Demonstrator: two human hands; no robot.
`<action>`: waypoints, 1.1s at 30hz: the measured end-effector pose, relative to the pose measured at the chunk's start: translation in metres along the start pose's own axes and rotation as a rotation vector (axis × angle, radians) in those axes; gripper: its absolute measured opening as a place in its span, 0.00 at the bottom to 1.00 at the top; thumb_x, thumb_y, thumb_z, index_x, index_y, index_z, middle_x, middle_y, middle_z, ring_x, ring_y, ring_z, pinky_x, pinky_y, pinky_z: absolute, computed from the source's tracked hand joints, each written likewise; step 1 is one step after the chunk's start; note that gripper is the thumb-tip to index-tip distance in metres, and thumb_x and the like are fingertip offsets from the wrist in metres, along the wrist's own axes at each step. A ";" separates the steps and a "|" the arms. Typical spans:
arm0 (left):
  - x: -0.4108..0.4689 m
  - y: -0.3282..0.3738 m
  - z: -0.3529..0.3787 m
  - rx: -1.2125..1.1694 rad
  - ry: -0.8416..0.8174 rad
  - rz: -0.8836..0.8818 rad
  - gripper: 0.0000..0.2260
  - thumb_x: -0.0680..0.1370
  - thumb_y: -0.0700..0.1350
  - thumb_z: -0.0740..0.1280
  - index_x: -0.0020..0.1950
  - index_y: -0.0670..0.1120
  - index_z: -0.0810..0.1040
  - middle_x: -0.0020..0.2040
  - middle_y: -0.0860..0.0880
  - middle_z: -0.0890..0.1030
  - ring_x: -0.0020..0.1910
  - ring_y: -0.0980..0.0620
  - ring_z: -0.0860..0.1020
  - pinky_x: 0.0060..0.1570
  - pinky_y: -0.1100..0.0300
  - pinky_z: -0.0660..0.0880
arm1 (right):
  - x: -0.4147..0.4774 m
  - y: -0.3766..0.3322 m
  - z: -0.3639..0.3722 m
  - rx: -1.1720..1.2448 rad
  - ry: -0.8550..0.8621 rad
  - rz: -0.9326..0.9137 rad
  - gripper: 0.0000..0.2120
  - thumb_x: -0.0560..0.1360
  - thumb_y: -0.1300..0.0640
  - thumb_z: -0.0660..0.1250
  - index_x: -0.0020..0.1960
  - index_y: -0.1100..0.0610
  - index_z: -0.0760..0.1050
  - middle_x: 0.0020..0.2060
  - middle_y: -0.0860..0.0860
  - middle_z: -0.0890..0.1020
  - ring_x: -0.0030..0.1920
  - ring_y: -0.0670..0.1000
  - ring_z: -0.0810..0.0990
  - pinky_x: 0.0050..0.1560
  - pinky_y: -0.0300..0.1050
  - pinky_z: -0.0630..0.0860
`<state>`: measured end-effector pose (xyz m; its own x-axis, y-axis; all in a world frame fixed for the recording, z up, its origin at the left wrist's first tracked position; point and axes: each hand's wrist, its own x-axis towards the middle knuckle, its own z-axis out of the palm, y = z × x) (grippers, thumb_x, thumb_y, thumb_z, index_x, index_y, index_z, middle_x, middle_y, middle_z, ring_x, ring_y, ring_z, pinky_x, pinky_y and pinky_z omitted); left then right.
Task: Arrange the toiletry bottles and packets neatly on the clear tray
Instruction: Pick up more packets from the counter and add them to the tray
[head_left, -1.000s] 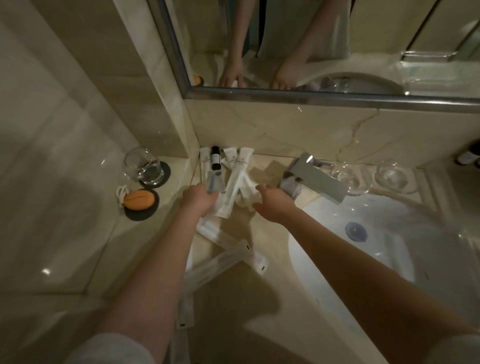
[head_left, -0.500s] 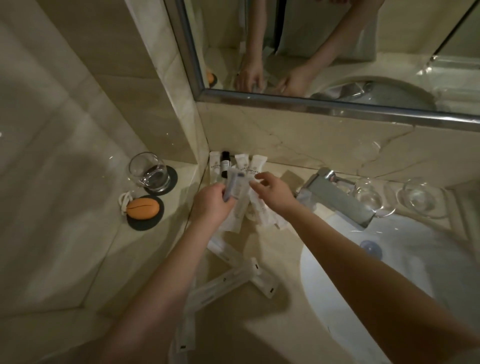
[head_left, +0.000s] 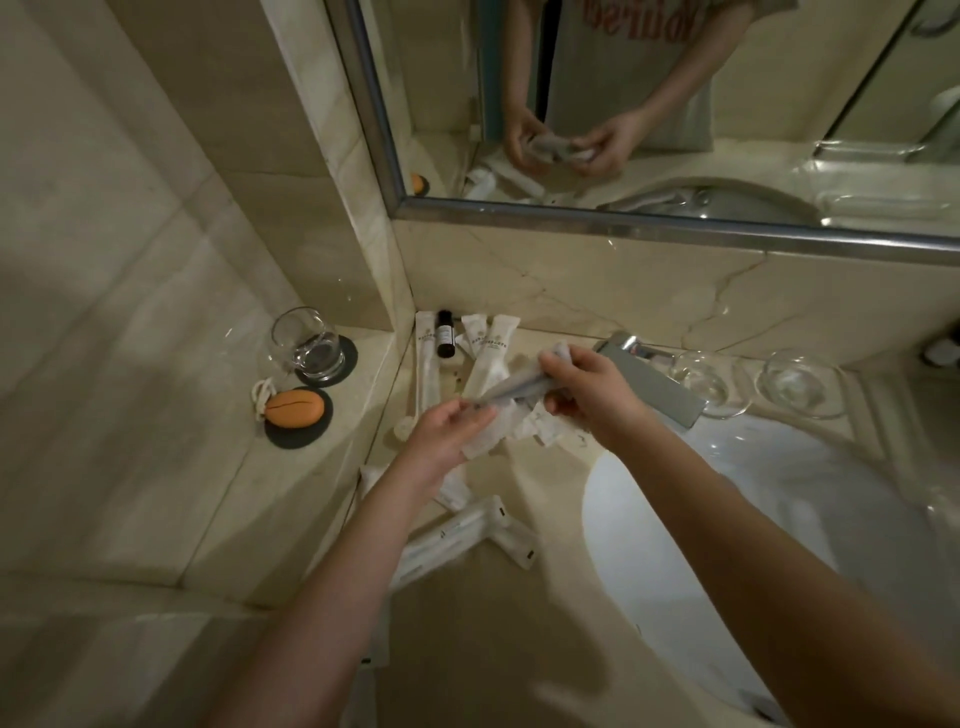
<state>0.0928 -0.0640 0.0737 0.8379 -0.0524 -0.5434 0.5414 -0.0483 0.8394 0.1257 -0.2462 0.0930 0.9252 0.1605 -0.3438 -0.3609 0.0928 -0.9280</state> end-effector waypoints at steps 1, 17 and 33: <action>-0.002 -0.001 0.001 -0.137 -0.016 -0.007 0.08 0.73 0.46 0.70 0.50 0.46 0.76 0.53 0.46 0.78 0.49 0.51 0.77 0.45 0.57 0.77 | -0.006 0.002 -0.002 0.006 -0.006 0.001 0.10 0.78 0.56 0.64 0.53 0.62 0.73 0.35 0.54 0.76 0.28 0.48 0.74 0.29 0.36 0.74; -0.001 -0.008 -0.001 -0.416 0.160 -0.130 0.20 0.74 0.40 0.70 0.64 0.39 0.73 0.50 0.43 0.80 0.43 0.50 0.79 0.30 0.62 0.75 | -0.052 0.057 0.009 -0.131 -0.152 0.046 0.10 0.77 0.57 0.65 0.56 0.60 0.74 0.41 0.57 0.83 0.40 0.52 0.83 0.41 0.44 0.79; 0.042 -0.013 -0.033 -0.421 0.357 -0.103 0.09 0.73 0.40 0.71 0.53 0.44 0.78 0.48 0.47 0.81 0.43 0.52 0.79 0.38 0.61 0.74 | 0.013 0.067 0.023 -0.304 -0.005 0.148 0.14 0.77 0.52 0.64 0.55 0.62 0.74 0.44 0.59 0.82 0.38 0.54 0.83 0.44 0.51 0.81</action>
<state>0.1239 -0.0325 0.0404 0.7111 0.2764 -0.6465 0.5415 0.3711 0.7543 0.1105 -0.2156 0.0299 0.8644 0.1554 -0.4781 -0.4393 -0.2291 -0.8687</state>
